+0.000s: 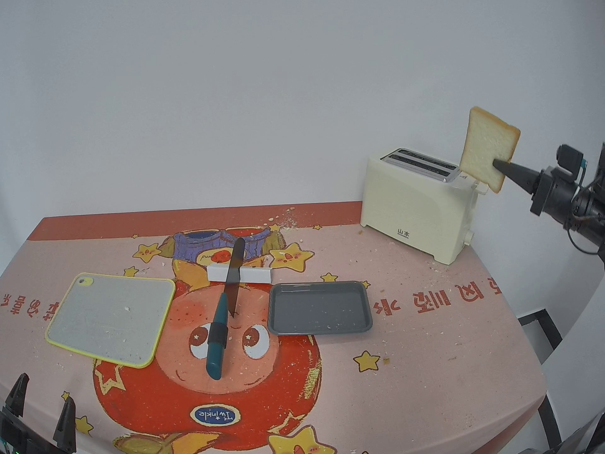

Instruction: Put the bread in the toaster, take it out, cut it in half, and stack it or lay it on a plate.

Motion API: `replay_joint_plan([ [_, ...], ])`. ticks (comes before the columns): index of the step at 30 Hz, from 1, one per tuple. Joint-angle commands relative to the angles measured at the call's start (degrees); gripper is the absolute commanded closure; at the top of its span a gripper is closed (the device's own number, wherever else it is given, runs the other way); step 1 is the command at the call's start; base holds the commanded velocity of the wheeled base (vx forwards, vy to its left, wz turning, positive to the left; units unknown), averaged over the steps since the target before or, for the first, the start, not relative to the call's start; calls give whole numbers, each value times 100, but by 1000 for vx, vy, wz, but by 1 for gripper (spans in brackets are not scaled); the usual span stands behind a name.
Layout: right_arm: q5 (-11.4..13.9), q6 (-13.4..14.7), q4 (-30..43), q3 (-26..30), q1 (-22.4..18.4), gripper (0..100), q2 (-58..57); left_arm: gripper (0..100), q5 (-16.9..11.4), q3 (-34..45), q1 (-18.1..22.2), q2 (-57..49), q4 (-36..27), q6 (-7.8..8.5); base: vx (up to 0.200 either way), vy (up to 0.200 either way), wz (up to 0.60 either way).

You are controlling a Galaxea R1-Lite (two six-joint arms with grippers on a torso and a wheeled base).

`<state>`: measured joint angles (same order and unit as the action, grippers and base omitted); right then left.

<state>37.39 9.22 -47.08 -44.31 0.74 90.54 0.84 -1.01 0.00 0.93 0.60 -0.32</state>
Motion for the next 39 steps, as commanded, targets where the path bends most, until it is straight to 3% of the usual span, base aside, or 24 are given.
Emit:
replay_joint_plan([
  [1, 199, -87, 524, -1343, 110, 100, 851, 0, 4, 101, 0, -93, 2, 5, 0, 0, 0],
  [4, 656, -122, 727, -1897, 119, 100, 1238, 0, 4, 101, 0, -93, 2, 5, 0, 0, 0],
  [5, 700, -122, 735, -2002, 119, 100, 1326, 0, 4, 101, 0, -93, 2, 5, 0, 0, 0],
  [14, 761, -87, 779, -3488, 137, 100, 2688, 0, 4, 101, 0, -93, 2, 5, 0, 0, 0],
  [18, 770, -69, 1412, -3971, 172, 100, 2846, 0, 4, 101, 0, -93, 2, 5, 0, 0, 0],
  [21, 761, -78, 1896, -4120, 216, 100, 2846, 0, 4, 101, 0, -93, 2, 5, 0, 0, 0],
  [39, 656, -51, 1992, -4613, 66, 100, 3303, 0, 4, 101, 0, -93, 2, 14, 0, 0, 0],
])
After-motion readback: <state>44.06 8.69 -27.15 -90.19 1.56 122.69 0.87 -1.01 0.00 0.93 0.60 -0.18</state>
